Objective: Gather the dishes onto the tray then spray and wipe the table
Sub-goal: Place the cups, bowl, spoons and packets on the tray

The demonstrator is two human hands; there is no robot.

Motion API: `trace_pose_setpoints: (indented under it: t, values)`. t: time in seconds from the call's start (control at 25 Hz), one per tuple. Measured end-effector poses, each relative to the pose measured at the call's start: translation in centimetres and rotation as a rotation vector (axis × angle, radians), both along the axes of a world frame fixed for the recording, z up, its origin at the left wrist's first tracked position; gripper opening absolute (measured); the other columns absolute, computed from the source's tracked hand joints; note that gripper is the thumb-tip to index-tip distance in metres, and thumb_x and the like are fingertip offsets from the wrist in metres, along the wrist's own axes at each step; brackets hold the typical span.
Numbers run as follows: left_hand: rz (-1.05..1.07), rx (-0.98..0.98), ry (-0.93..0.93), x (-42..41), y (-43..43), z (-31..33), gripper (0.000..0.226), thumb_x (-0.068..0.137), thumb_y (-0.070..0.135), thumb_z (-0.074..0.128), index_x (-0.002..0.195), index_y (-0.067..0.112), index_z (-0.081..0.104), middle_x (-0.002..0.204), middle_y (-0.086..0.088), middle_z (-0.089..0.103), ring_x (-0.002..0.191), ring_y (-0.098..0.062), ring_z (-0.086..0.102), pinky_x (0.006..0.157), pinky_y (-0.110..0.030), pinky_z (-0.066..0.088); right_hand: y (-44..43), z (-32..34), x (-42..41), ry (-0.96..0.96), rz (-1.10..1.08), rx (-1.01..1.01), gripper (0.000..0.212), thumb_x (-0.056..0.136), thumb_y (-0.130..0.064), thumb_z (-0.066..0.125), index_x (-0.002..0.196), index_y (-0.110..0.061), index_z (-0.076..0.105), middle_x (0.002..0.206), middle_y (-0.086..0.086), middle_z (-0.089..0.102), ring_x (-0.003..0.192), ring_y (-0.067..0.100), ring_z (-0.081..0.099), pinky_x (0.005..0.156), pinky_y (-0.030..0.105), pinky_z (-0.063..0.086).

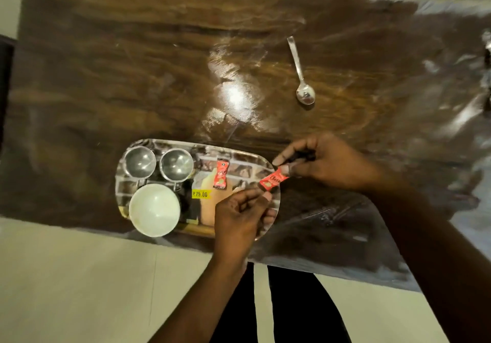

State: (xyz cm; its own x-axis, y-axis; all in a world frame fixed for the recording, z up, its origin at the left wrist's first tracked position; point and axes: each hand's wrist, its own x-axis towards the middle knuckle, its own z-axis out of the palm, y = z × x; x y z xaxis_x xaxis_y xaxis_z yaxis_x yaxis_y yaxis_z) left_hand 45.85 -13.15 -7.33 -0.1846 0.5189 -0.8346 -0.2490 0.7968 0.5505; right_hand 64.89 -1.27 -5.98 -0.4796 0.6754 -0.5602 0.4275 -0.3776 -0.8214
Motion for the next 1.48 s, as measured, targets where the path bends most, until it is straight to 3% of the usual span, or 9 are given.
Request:
trace_pose_setpoints:
  t: [0.16,0.28,0.48,0.76,0.88,1.0,1.16,1.36,1.48]
  values:
    - [0.155,-0.07,0.018,-2.1,-1.4,-0.8,0.007,0.096,0.003,0.076,0.095,-0.003,0.08,0.071,-0.014,0.078,0.052,-0.015,0.071,0.054,-0.024,0.062,0.1,-1.5,-5.1,-0.108,0.111,0.106,0.026,0.087,0.005,0.08,0.11,-0.007,0.08,0.097,0.005,0.081,0.092,0.021,0.078,0.091,0.038,0.063]
    - [0.283,-0.121,-0.036,-2.1,-1.5,-1.2,0.01,0.097,0.0,0.073,0.09,-0.005,0.078,0.071,-0.014,0.077,0.052,-0.017,0.073,0.055,-0.024,0.064,-0.1,-2.0,-7.8,-0.242,0.167,0.311,0.031,0.085,0.003,0.08,0.112,-0.012,0.079,0.096,-0.001,0.079,0.087,0.011,0.076,0.087,0.037,0.063]
    - [0.381,-0.178,-0.108,-0.2,-0.5,-1.5,0.017,0.1,0.005,0.07,0.086,-0.003,0.076,0.072,-0.014,0.076,0.051,-0.017,0.073,0.053,-0.024,0.064,-0.9,-2.3,-9.1,-0.378,0.195,0.491,0.028,0.09,-0.001,0.071,0.114,-0.014,0.077,0.106,0.001,0.08,0.098,0.019,0.075,0.089,0.041,0.06]
    - [0.413,-0.195,-0.101,0.3,0.5,-2.6,0.019,0.1,0.007,0.073,0.104,-0.011,0.073,0.073,-0.016,0.074,0.049,-0.018,0.073,0.052,-0.026,0.065,-2.3,-2.9,-8.8,-0.556,0.326,0.72,0.015,0.095,-0.022,0.061,0.108,-0.027,0.066,0.108,-0.007,0.072,0.108,0.024,0.065,0.074,0.038,0.053]
    - [0.412,-0.194,-0.085,0.3,0.4,-2.8,0.016,0.098,0.009,0.075,0.099,-0.007,0.075,0.07,-0.013,0.076,0.052,-0.019,0.075,0.055,-0.027,0.066,-2.6,-3.3,-7.6,-0.414,0.061,0.565,0.02,0.093,-0.02,0.068,0.113,-0.024,0.074,0.104,-0.006,0.077,0.095,0.017,0.073,0.079,0.038,0.059]
    - [0.411,-0.196,-0.063,0.3,0.2,-2.8,0.013,0.096,0.008,0.077,0.092,-0.004,0.077,0.068,-0.012,0.077,0.052,-0.019,0.075,0.053,-0.025,0.064,-1.7,-3.7,-5.9,-0.21,-0.571,0.23,0.01,0.094,-0.014,0.075,0.103,-0.013,0.078,0.083,-0.001,0.08,0.072,0.008,0.074,0.069,0.026,0.061]
    - [0.37,-0.199,-0.054,0.4,-0.5,-2.2,0.02,0.094,0.009,0.079,0.077,0.0,0.076,0.062,-0.012,0.071,0.045,-0.019,0.069,0.046,-0.027,0.061,1.7,-3.9,-2.7,0.067,-1.274,-0.145,0.016,0.092,-0.006,0.08,0.1,0.003,0.07,0.082,0.015,0.077,0.068,0.018,0.076,0.063,0.025,0.063]
    - [0.284,-0.059,0.042,0.7,1.3,-1.3,0.029,0.091,0.009,0.082,0.063,0.007,0.075,0.06,-0.017,0.07,0.039,-0.022,0.064,0.041,-0.026,0.054,4.6,-4.6,-2.0,0.14,-1.342,-0.227,0.033,0.085,-0.003,0.085,0.11,0.011,0.068,0.085,0.022,0.074,0.058,0.018,0.074,0.06,0.025,0.064]
    - [0.223,0.11,0.096,1.1,4.5,-0.8,0.024,0.093,0.009,0.081,0.071,0.004,0.073,0.06,-0.014,0.072,0.042,-0.02,0.065,0.046,-0.027,0.056,5.6,-5.4,-2.1,0.128,-1.35,-0.23,0.037,0.086,0.005,0.081,0.117,0.018,0.065,0.09,0.028,0.076,0.054,0.017,0.073,0.056,0.024,0.063]
